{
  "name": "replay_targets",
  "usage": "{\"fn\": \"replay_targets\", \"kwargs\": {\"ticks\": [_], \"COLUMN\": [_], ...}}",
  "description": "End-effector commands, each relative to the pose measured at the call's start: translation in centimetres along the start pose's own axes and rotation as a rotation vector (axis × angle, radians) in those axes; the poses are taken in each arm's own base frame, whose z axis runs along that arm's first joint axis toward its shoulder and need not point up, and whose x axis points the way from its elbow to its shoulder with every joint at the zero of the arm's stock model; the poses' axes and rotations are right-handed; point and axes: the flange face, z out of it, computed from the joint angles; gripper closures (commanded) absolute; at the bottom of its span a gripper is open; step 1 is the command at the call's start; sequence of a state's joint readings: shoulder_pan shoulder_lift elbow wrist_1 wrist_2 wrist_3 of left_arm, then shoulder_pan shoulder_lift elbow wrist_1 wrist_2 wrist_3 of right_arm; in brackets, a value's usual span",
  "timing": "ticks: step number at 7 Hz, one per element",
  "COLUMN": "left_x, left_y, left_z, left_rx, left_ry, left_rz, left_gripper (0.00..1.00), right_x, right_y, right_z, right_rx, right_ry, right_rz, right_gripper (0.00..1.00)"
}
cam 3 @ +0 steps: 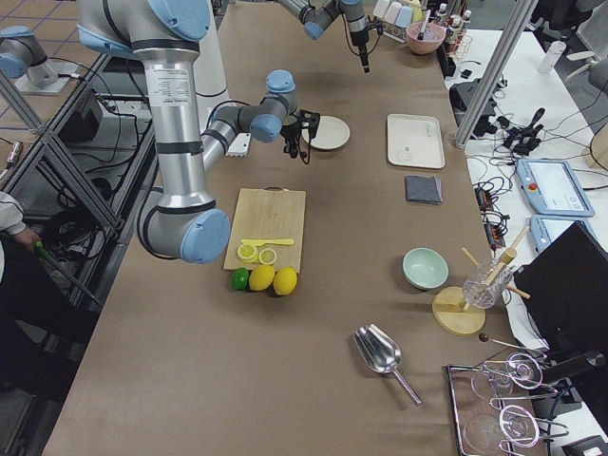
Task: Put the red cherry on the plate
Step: 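Carry the cherries with the right gripper over the white plate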
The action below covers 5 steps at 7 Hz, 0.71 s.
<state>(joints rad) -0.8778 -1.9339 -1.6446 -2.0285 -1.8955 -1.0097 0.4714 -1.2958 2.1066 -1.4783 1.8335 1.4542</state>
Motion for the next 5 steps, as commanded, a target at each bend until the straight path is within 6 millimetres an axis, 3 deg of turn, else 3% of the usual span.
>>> {"fn": "replay_targets", "kwargs": {"ticks": [1,2,4,5], "left_x": [-4.8,-4.9,-5.3,-5.6], "left_y": [-0.4,-0.3,-0.1,0.0], "left_z": [-0.1,-0.1,0.1,0.1], "left_rx": [0.005,0.004,0.0,-0.001], "left_ry": [-0.05,-0.051,-0.057,-0.06], "left_rz": [0.073,0.077,0.077,0.077], "left_gripper": [0.02,0.02,0.02,0.02], "right_x": [-10.4,-14.7,-18.4,-19.0], "right_y": [-2.5,-3.4,-3.7,-3.8], "right_z": [3.0,5.0,7.4,8.5], "right_rx": [0.038,0.038,0.039,0.035], "right_ry": [0.012,0.024,0.05,0.066], "right_rz": [0.002,0.007,0.008,0.003], "right_gripper": [1.0,1.0,1.0,1.0]}}
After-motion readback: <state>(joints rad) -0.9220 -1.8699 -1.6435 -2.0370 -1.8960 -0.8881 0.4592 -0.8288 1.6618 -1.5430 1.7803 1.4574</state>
